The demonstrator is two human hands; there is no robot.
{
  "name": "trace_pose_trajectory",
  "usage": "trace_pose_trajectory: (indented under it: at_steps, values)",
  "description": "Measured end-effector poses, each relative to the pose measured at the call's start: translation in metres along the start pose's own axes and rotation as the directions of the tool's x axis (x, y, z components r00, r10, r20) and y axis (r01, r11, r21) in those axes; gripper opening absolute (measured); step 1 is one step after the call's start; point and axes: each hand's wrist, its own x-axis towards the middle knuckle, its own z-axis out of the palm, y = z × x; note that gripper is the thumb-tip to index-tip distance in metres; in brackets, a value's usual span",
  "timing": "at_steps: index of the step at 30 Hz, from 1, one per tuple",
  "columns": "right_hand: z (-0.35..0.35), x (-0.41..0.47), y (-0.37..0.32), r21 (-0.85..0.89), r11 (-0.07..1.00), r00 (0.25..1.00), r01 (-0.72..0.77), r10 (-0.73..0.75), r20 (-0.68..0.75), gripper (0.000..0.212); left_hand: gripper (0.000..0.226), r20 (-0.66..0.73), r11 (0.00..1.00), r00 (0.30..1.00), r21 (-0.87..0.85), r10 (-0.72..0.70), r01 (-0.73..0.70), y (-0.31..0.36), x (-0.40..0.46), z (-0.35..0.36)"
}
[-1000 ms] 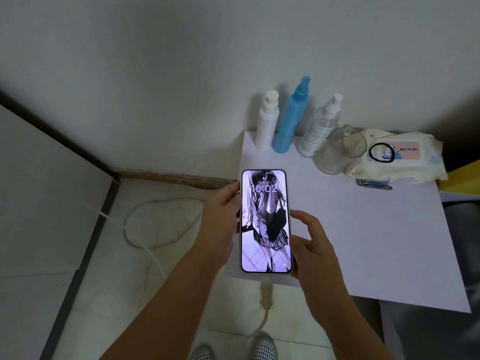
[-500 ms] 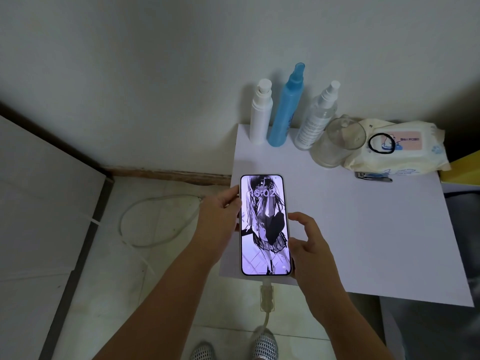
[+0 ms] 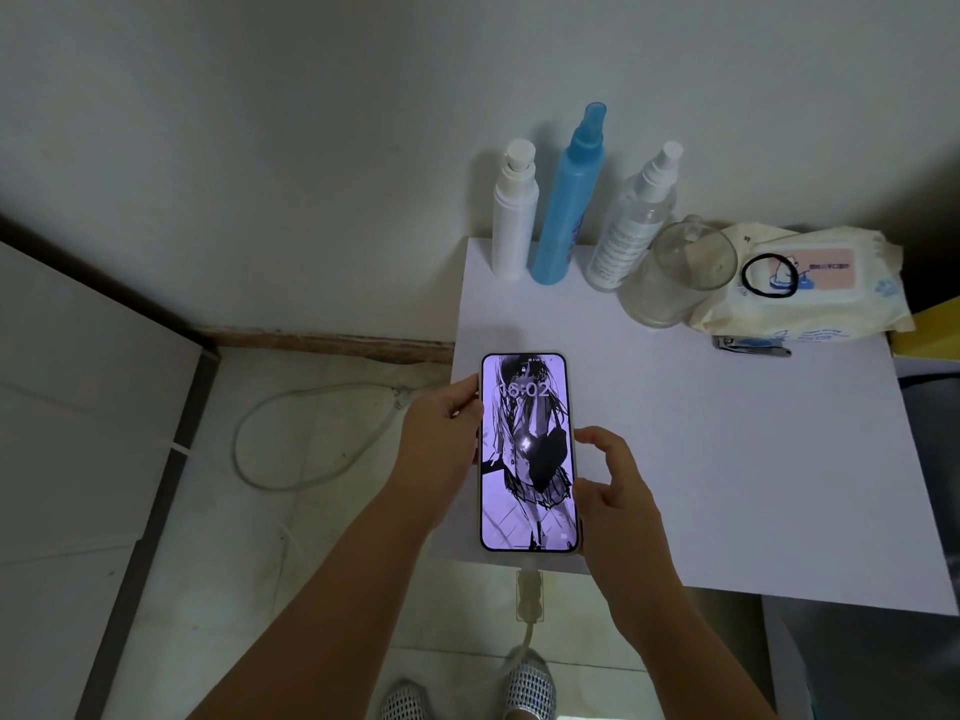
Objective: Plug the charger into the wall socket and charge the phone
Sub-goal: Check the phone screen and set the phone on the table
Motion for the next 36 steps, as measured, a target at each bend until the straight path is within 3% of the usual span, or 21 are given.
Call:
trace_pose_trajectory:
  at_steps: [13,19,26,32,36]
  values:
    - [0.000,0.007,0.011,-0.021,1.000,1.000,-0.004,0.004,-0.023,0.041,0.047,0.011,0.994,1.000,0.110,0.008,-0.009,-0.005,0.006,0.007]
    - [0.003,0.016,0.020,-0.101,0.995,0.998,0.025,-0.031,-0.058,0.040,0.036,-0.052,0.992,0.998,0.120,-0.026,0.032,-0.013,0.015,0.009]
    - [0.006,0.028,0.025,-0.246,0.969,0.991,-0.004,-0.029,-0.129,0.032,0.028,-0.191,0.942,0.981,0.332,0.018,0.047,-0.028,0.028,0.015]
    - [0.015,0.032,0.018,-0.362,0.931,0.979,-0.040,-0.036,-0.202,0.030,0.027,-0.185,0.809,0.968,0.587,0.169,-0.029,-0.034,0.032,0.019]
    - [0.017,0.032,0.013,-0.451,0.891,0.971,-0.058,-0.056,-0.234,0.025,0.030,-0.156,0.749,0.966,0.661,0.205,-0.052,-0.035,0.030,0.018]
